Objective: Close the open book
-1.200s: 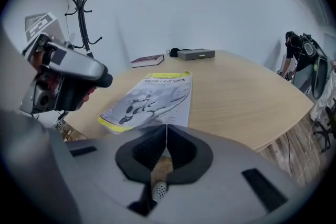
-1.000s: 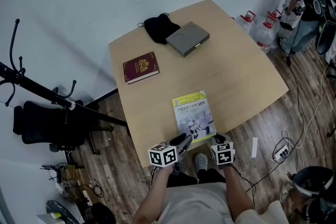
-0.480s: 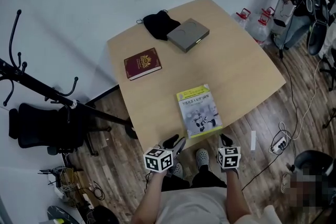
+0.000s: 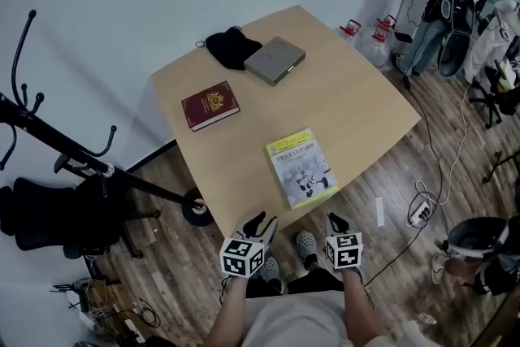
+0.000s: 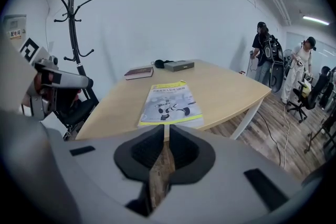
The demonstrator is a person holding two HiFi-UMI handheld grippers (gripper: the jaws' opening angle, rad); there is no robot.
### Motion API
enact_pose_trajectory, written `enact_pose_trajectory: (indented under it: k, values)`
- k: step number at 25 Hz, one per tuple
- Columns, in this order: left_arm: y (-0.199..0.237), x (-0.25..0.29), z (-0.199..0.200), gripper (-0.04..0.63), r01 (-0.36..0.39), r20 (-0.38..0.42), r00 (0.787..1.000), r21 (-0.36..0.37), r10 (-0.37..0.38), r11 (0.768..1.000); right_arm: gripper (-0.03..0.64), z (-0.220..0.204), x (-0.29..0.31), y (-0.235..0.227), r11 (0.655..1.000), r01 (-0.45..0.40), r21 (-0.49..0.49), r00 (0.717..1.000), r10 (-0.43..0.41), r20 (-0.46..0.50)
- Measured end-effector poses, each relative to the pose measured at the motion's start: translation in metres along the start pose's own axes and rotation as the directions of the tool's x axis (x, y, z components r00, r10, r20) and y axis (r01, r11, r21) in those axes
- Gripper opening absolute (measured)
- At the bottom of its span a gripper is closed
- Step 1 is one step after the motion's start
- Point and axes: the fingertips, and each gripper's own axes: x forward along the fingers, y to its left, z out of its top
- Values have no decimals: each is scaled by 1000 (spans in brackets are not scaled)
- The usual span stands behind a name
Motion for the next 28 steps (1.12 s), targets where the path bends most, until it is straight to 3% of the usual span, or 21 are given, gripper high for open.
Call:
enact_pose_trajectory:
  k: [11, 21, 28]
  values:
    - [2, -39, -18, 139, 17, 51, 999, 5, -18, 1000, 26, 2, -25, 63, 999, 5, 38, 995, -9, 101]
    - [4, -46, -21, 21, -7, 70, 998, 80, 1, 997, 8, 1, -44, 89, 1000, 26, 17, 987, -28, 158]
    - [3, -43, -14, 21, -3, 44, 999, 149, -4, 989, 8, 6, -44, 109, 1000, -5, 23, 981, 0, 195]
